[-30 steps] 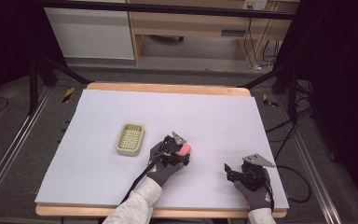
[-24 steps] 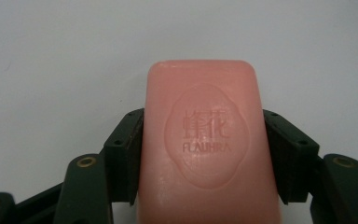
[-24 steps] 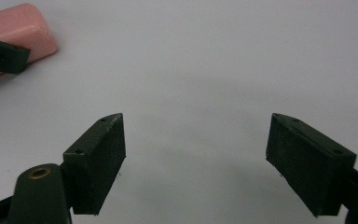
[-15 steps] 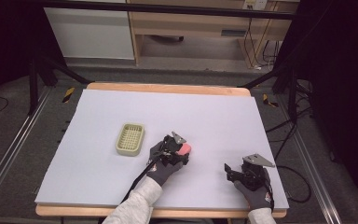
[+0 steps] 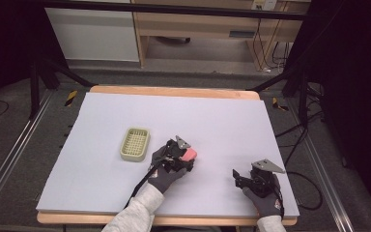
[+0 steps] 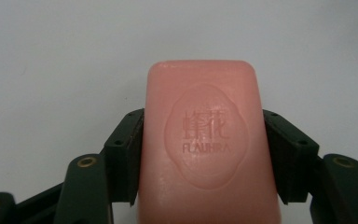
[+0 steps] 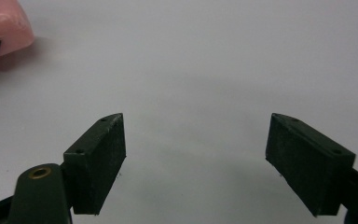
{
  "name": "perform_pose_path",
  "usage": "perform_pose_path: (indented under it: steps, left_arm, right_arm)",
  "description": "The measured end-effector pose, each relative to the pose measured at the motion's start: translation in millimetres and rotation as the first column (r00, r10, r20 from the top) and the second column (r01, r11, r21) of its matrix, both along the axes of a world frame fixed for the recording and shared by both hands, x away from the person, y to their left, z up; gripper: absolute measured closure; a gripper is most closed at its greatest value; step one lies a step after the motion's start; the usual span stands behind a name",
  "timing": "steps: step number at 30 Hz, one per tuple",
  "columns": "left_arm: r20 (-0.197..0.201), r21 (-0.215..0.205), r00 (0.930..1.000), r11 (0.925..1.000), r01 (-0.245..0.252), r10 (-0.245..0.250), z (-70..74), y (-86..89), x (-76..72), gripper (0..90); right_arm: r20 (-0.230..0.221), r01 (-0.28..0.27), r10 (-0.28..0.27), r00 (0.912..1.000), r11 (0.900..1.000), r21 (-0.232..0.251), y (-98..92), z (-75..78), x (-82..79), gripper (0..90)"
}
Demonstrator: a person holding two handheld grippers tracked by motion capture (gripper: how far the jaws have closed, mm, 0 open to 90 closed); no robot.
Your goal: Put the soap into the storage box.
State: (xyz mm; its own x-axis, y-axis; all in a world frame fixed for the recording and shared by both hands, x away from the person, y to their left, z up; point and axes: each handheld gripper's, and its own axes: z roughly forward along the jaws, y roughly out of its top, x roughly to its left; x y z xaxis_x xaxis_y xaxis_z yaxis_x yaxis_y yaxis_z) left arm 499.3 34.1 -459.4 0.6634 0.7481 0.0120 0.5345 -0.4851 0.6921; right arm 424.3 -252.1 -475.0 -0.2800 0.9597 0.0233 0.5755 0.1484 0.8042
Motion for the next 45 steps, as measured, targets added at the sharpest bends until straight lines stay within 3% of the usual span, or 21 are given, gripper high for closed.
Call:
perform_pose_path:
  steps: [17,24,40,45]
  left_arm:
    - [0.022,-0.025,0.9997,0.9997,0.008,-0.008,22.2,28.9,-10.2,37.1]
    - [0.022,-0.025,0.9998,0.9997,0.002,-0.001,24.7,39.9,-13.3,37.1]
    - [0.049,-0.034,0.9978,0.9985,-0.043,0.045,40.0,74.6,-19.6,37.1]
    - [0.057,-0.061,0.9951,0.9952,-0.077,0.081,43.6,90.3,-20.8,37.0]
  right_arm:
    - [-0.004,0.006,-0.006,1.0,1.0,0.009,-0.4,0.5,-0.2,19.9]
    - [-0.003,0.011,-0.011,0.9999,1.0,0.005,-0.8,0.1,0.1,19.9]
    - [-0.002,0.016,-0.016,0.9999,1.0,0.001,-1.8,0.1,-0.1,19.8]
    - [-0.001,0.018,-0.018,0.9998,1.0,-0.002,-1.8,0.1,0.0,19.8]
